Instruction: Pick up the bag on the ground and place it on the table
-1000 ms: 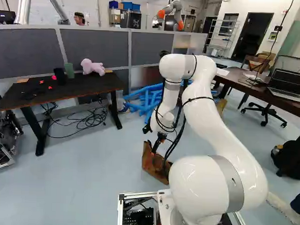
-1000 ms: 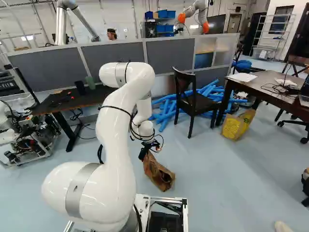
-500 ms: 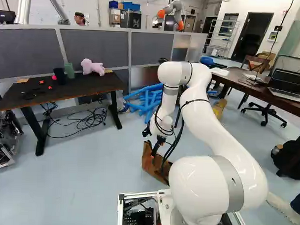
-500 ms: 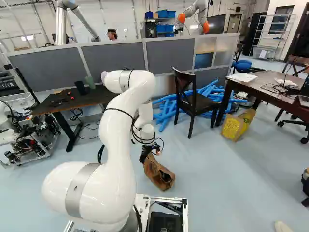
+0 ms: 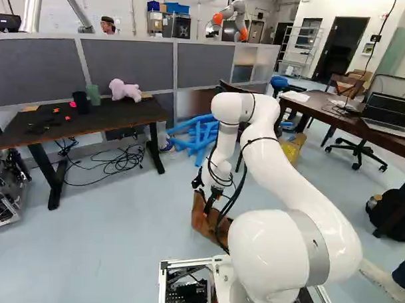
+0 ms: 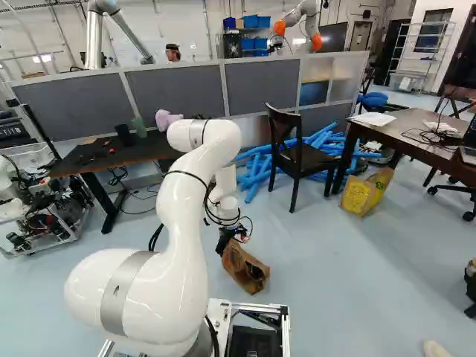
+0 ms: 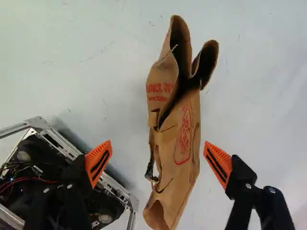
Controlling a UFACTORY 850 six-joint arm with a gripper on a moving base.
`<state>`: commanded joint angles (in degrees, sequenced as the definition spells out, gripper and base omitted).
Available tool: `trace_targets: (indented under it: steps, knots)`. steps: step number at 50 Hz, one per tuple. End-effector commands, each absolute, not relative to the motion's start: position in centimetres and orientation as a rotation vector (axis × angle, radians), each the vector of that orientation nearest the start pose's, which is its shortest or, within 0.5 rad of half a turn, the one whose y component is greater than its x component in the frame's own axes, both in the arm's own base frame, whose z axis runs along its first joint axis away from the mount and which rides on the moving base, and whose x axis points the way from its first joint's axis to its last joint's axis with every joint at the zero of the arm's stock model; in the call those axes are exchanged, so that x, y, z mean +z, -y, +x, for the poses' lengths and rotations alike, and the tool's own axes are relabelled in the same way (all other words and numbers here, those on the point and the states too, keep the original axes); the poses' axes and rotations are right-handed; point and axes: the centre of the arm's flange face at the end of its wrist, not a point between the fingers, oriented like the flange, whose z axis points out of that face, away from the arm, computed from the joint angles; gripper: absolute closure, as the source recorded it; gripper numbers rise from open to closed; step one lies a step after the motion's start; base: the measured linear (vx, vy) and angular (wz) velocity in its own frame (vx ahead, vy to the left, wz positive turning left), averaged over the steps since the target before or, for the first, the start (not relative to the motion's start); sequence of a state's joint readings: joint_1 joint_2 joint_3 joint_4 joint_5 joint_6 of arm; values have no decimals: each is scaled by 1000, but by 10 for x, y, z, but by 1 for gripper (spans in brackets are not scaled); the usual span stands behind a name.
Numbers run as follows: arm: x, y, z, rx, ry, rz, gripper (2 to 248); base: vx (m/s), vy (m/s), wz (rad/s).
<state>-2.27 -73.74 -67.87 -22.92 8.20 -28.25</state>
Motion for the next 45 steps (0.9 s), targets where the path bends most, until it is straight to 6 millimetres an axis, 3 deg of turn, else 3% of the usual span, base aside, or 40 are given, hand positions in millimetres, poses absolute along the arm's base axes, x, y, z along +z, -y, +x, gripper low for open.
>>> trace_targets:
  steps: [45]
  knots:
    - [-124,13,485,-110,1273,-2820,3,0,0,0]
